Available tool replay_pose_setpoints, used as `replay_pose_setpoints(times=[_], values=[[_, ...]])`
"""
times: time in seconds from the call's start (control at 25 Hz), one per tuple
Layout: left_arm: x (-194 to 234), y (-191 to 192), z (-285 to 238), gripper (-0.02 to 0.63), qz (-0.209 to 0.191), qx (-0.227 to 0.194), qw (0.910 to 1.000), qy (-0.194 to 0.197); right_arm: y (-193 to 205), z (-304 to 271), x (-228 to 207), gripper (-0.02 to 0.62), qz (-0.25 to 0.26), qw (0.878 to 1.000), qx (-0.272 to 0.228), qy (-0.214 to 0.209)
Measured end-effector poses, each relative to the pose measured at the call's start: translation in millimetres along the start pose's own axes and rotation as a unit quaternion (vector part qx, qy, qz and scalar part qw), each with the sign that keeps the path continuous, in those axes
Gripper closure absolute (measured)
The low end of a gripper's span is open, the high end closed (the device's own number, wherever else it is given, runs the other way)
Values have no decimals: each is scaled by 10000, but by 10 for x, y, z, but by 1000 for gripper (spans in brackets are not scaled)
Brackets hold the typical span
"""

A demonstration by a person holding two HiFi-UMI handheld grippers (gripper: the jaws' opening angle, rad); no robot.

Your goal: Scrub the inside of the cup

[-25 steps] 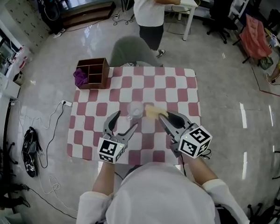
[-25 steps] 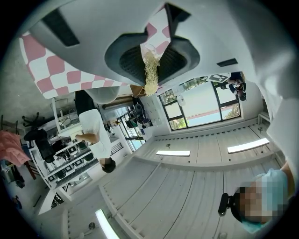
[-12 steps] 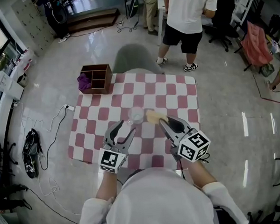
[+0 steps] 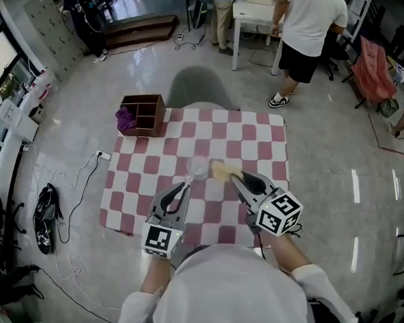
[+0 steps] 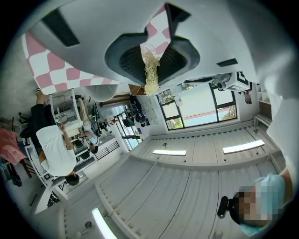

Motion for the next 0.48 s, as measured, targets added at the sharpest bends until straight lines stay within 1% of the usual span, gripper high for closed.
replay_pose_setpoints(times=[0.24, 0.48], values=[[-73, -45, 21, 566, 15, 162, 9998, 121, 12, 27, 27, 508, 99, 9999, 15, -12], [-75, -44, 9, 574, -35, 283, 9995, 111, 41, 20, 36, 508, 300, 9994, 146, 12]])
Point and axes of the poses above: the fingertips, and each gripper's own axes: z backward along the fingers, x to its left, y out of its underside, the point moved 1 cm from there along z, backward along the fingers, and after that the axes turned 4 degrees about -z, right-handed, at the moved point
